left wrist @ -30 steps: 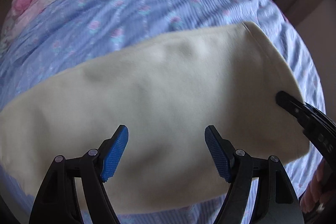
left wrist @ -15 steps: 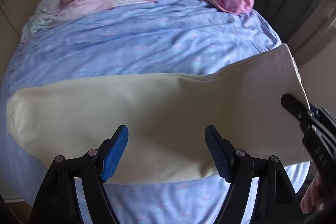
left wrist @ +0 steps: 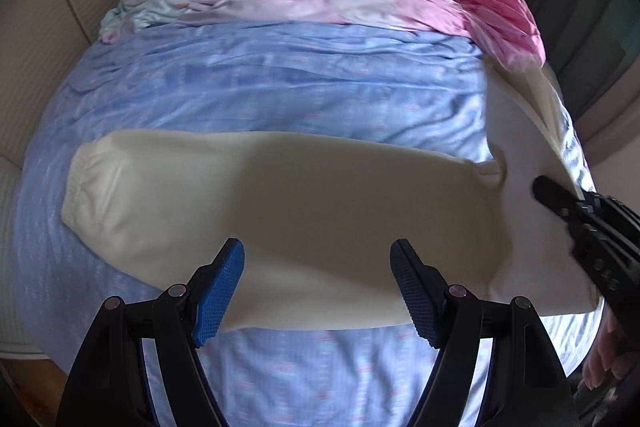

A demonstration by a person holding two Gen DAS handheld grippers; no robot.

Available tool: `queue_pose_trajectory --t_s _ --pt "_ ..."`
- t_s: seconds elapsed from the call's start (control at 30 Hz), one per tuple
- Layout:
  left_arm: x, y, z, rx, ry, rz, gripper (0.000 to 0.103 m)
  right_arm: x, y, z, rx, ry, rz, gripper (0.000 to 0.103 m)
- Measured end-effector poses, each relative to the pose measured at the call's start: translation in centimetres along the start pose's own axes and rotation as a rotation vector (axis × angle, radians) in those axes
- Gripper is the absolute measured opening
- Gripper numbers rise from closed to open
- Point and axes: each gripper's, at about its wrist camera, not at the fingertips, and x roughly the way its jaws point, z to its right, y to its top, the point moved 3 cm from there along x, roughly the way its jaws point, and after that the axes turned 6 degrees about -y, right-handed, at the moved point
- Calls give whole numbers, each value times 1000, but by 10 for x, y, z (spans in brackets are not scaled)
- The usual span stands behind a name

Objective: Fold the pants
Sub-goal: 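Grasp the cuff end with the right tool and fold it toward the waistband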

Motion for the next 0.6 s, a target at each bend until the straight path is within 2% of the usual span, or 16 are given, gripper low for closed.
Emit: queue_pose_trajectory --t_s 0.13,0.23,0.37,0.5,0.6 --pt "7 -3 -42 1 11 -17 75 34 -1 -50 -20 24 -66 17" --pt "18 -11 -71 -8 12 -47 75 71 -10 -89 -43 18 -132 16" --pt "33 -23 -102 -21 10 -83 75 105 -20 -122 -55 -10 -198 17" --pt "39 -31 -124 -41 -2 -100 75 119 -24 -145 -82 -52 -217 17" --pt "41 -32 -137 -58 -12 -108 75 114 -19 -155 -98 -63 -205 17"
